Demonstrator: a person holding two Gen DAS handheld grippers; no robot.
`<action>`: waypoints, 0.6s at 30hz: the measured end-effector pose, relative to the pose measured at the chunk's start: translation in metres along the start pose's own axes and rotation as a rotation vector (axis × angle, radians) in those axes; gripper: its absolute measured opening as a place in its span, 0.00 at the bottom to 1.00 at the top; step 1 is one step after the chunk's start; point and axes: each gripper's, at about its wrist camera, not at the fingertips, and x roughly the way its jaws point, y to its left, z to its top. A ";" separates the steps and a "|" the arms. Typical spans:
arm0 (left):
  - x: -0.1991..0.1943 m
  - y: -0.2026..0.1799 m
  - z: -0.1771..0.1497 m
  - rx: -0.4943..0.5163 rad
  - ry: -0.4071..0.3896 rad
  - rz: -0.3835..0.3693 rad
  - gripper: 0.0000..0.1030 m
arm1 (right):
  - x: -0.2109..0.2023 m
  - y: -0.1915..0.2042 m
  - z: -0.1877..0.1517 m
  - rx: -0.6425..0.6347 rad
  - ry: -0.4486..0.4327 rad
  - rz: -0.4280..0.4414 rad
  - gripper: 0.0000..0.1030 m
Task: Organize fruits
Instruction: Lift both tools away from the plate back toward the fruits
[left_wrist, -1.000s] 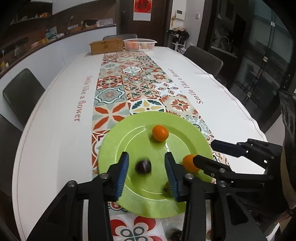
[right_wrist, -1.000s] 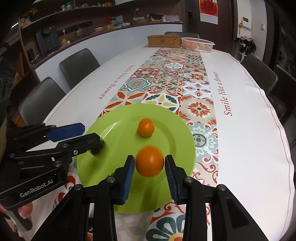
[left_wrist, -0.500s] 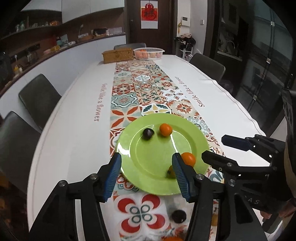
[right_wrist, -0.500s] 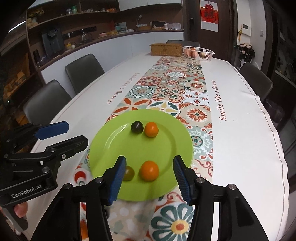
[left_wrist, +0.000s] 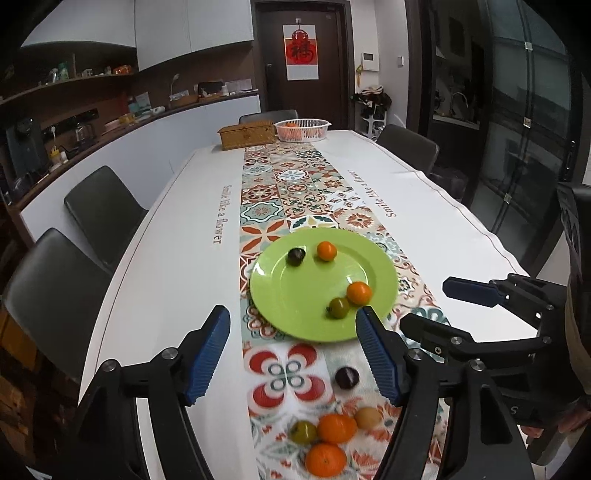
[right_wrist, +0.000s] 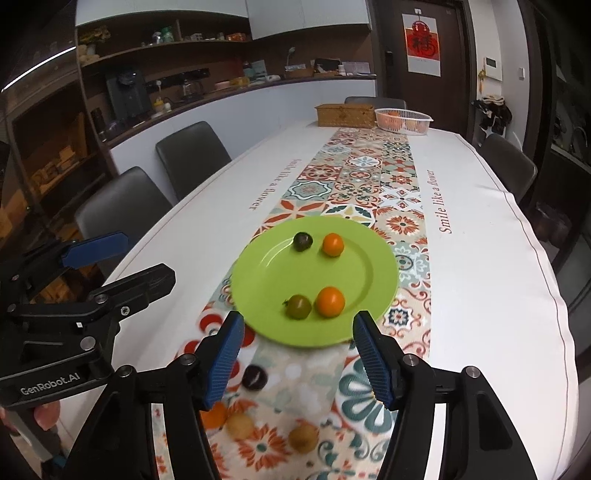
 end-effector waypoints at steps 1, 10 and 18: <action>-0.005 0.000 -0.003 -0.004 -0.002 -0.002 0.69 | -0.003 0.002 -0.003 0.001 -0.002 0.007 0.60; -0.042 -0.005 -0.033 -0.019 -0.042 0.052 0.76 | -0.027 0.010 -0.025 0.000 -0.038 0.009 0.60; -0.047 -0.008 -0.064 -0.079 -0.034 0.051 0.79 | -0.032 0.011 -0.053 0.002 -0.027 -0.024 0.60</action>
